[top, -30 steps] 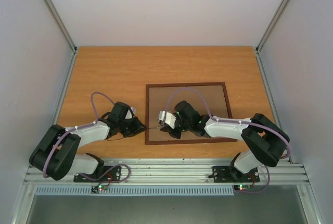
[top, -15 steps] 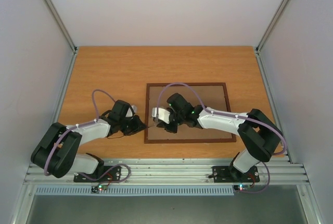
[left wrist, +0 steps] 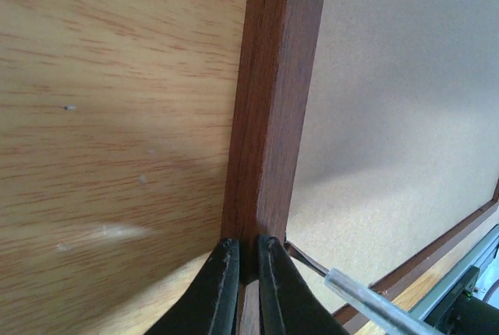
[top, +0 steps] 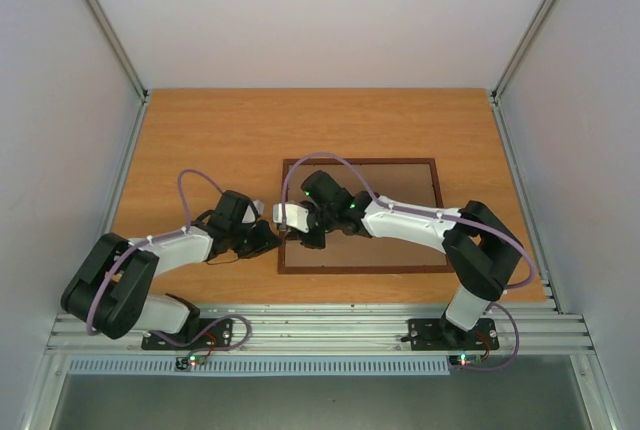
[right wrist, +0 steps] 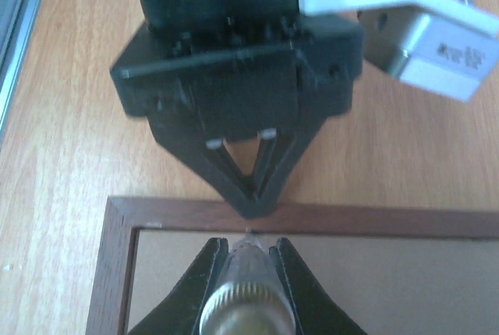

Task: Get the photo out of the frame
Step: Release the photo frame item from the photo frame, then move the photo frame to the center of the board, then adjust the screwdriver.

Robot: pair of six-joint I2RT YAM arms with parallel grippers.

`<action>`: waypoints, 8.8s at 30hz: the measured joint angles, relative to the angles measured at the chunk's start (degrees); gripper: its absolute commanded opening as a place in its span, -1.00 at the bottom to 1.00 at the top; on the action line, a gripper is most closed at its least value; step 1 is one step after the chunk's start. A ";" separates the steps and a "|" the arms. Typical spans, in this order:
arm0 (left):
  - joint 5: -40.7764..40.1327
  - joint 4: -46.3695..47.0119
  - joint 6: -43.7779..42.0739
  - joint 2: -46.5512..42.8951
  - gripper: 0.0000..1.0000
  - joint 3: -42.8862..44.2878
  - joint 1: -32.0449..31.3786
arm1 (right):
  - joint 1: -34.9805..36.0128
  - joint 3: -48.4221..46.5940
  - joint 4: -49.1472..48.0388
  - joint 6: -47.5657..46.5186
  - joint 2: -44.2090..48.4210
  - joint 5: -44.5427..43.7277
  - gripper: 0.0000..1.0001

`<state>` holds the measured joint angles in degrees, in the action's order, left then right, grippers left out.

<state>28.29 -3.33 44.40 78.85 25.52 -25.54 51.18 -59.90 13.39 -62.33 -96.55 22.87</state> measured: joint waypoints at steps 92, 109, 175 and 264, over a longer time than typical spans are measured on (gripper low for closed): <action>-36.89 -35.63 -3.91 11.39 0.01 26.73 -21.09 | 1.92 28.68 -16.04 12.24 34.56 -26.88 -0.97; -31.58 -31.69 -9.07 19.34 -0.40 33.35 -11.37 | 1.92 28.70 -17.29 12.41 34.56 -26.91 -0.98; -20.96 24.72 42.53 -31.82 0.19 -9.77 -11.76 | 4.76 35.89 -70.16 30.12 20.52 -13.79 -0.98; -21.51 36.46 18.03 -25.38 -0.99 -7.85 -10.99 | 5.40 17.92 -22.40 36.15 22.91 -19.78 -0.80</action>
<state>6.79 33.12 62.43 53.47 17.67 -36.53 56.58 -41.98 -9.02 -26.17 -73.65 3.09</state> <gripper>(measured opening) 0.059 0.155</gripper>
